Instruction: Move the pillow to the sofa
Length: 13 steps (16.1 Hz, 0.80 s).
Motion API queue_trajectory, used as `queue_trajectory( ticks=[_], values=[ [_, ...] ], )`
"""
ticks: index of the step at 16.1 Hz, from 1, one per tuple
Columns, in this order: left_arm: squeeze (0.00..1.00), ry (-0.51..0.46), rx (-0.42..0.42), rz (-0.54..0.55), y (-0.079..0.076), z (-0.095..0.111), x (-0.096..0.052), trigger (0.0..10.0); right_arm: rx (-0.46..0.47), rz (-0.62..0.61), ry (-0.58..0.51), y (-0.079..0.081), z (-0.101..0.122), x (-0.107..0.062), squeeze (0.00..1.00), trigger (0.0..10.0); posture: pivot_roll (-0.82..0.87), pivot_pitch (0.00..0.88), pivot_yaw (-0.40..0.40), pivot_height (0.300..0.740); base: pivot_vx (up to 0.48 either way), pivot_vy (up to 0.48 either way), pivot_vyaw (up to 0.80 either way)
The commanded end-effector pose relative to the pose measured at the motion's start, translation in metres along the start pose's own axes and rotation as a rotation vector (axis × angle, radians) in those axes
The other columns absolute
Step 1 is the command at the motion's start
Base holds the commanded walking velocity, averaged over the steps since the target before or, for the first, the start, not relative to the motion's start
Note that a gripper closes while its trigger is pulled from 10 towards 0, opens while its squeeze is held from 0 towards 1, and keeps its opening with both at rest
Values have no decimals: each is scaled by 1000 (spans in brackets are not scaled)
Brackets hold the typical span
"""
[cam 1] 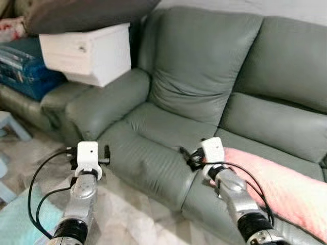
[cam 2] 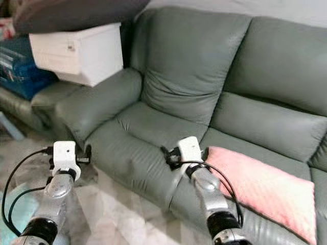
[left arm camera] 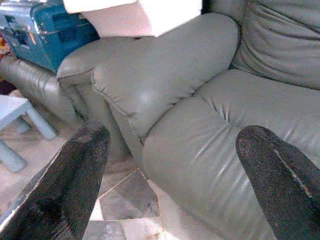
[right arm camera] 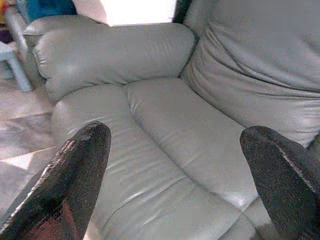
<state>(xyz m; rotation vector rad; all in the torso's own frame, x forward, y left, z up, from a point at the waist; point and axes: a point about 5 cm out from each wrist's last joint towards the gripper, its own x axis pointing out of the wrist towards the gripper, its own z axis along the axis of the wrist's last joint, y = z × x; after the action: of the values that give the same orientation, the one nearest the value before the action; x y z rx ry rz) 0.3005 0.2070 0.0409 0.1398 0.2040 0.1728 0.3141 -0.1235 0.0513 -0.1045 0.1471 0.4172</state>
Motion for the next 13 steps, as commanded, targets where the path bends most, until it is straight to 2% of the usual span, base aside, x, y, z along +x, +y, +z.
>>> queue_trajectory(
  ticks=[1,13],
  values=[
    [0,3,9,7,7,0,1,10000,-5,28,-32,7,8,6,0,10000,-82,0,19,740,0,0,438],
    [0,20,-5,4,5,-1,2,10000,-19,33,-28,7,7,4,0,10000,-94,0,18,740,0,0,800]
  ],
)
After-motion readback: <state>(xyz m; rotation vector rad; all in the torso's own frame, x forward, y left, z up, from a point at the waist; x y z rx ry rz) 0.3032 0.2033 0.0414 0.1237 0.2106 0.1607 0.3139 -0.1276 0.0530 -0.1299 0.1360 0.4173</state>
